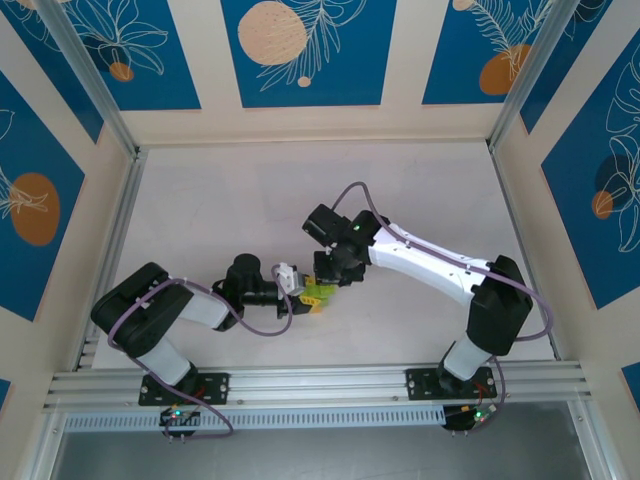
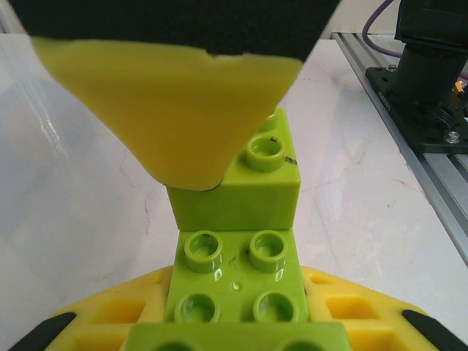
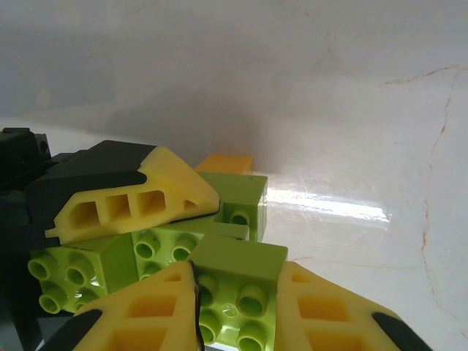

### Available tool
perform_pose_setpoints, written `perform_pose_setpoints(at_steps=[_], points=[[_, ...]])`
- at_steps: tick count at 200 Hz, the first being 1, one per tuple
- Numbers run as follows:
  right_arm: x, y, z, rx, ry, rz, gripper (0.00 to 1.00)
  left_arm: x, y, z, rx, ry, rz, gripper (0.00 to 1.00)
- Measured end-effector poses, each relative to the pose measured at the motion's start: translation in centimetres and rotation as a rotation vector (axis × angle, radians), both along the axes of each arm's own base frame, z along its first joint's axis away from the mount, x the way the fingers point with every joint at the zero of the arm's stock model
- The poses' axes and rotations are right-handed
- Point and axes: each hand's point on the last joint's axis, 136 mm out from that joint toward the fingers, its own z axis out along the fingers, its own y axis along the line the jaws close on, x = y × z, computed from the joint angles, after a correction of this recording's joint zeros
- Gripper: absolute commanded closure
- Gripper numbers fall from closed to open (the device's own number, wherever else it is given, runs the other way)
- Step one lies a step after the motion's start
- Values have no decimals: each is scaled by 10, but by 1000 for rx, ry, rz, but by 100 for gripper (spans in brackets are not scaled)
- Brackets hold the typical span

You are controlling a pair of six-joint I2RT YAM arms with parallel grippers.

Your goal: Assemble a carrot with lego

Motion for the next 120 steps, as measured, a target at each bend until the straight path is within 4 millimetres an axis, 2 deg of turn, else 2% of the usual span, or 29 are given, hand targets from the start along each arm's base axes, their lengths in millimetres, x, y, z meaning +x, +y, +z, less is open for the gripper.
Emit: perform_pose_setpoints(at_steps=[66, 92, 112, 120], points=[[-1, -1, -4, 16, 3, -14, 75, 0, 0, 0, 0, 0, 0, 76], [0, 0, -5, 20, 4, -15, 60, 0, 0, 0, 0, 1, 0, 75], [-1, 2, -17, 10, 24, -18, 48, 1, -1, 0, 1, 0, 1, 73], [2, 2, -15, 9, 12, -17, 44, 0, 0, 0, 2, 4, 0, 71]])
